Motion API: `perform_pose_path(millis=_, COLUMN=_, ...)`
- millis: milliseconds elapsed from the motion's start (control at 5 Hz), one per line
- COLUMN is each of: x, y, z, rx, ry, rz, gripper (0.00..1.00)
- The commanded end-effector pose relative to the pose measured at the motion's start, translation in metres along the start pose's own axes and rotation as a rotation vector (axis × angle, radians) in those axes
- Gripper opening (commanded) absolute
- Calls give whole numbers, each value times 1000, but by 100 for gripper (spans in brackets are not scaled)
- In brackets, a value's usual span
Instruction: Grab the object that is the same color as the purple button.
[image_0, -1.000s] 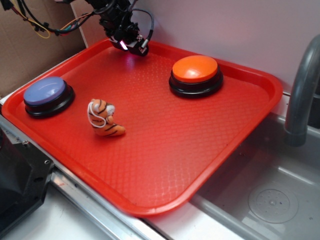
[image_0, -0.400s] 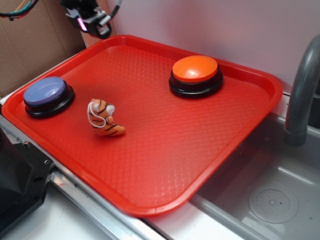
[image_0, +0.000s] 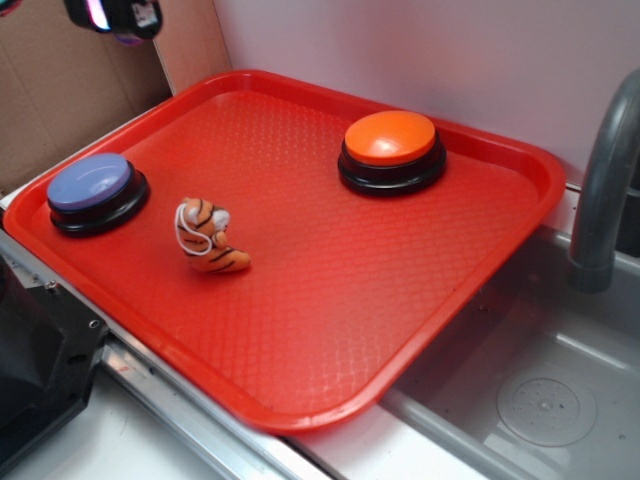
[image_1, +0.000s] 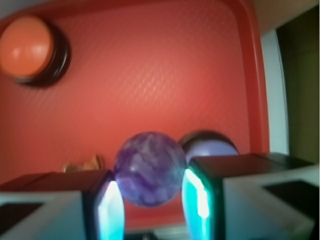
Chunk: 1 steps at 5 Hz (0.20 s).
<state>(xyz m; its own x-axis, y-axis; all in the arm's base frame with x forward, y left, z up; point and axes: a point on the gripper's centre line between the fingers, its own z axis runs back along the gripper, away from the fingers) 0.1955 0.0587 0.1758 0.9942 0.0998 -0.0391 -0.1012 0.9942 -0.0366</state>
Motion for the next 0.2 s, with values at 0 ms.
perform_pose_path(millis=0, x=-4, y=0, z=27, rx=38, ry=-91, rz=-7, gripper=0)
